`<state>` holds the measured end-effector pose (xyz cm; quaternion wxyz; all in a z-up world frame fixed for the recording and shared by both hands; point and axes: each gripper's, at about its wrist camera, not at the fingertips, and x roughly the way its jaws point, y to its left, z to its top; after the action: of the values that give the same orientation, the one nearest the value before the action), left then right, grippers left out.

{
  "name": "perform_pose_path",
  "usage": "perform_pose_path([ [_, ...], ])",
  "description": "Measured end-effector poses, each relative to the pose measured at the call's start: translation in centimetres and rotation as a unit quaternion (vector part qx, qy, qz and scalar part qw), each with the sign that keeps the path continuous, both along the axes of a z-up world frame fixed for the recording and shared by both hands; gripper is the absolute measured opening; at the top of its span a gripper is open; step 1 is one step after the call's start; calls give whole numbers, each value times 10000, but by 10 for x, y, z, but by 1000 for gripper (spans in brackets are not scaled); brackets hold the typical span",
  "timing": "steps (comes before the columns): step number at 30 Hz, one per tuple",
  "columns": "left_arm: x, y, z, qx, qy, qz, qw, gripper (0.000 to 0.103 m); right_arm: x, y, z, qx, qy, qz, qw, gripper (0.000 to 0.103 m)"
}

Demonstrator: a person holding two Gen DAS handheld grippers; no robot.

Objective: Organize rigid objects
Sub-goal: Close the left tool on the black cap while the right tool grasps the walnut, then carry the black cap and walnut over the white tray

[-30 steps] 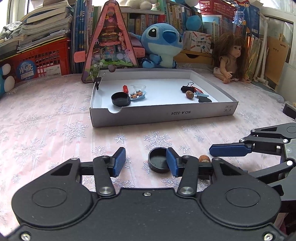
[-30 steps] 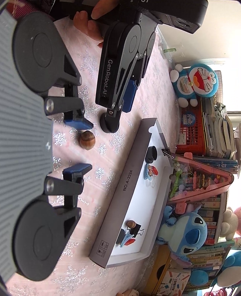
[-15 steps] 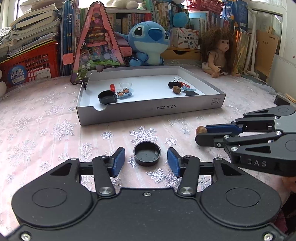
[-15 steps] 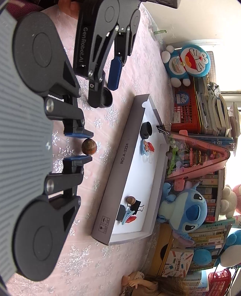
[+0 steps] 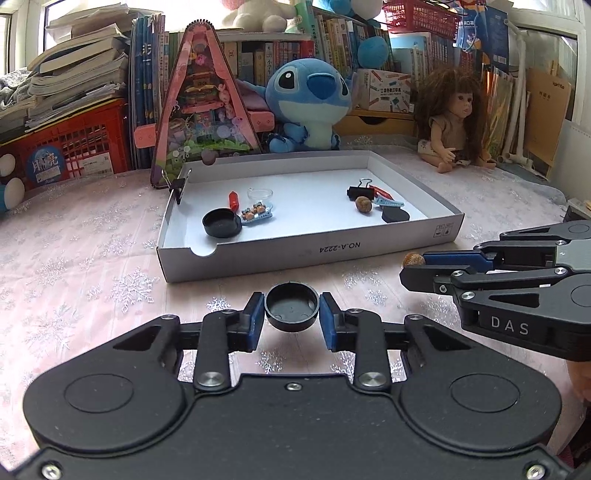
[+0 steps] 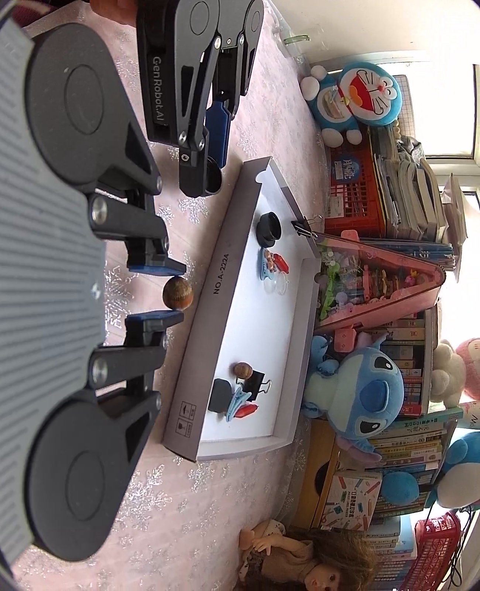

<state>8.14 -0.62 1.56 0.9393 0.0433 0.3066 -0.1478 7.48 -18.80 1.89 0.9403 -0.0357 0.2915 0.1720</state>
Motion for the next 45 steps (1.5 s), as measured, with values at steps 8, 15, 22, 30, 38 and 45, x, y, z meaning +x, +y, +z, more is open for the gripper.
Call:
perform_pose_path([
  [8,31,-7,19,-234,-108,208,9995,30,23,-9,16,108,-157,-331,9993,24],
  [15,73,-14,28,-293,-65,519,9982,30,58,-25,28,313,-129,-691,9970,24],
  [22,111,-21,19,-290,114,840,9960,30,88,-33,20,436,120,-920,9947,24],
  [30,121,-30,1,-94,248,841,9961,30,101,-34,1,412,384,-1030,9931,24],
  [38,125,-32,-8,-72,362,880,9954,30,104,-35,-4,376,434,-1116,9921,31],
  [45,108,-28,1,-48,224,901,9957,49,91,-33,3,358,242,-1271,9909,51],
])
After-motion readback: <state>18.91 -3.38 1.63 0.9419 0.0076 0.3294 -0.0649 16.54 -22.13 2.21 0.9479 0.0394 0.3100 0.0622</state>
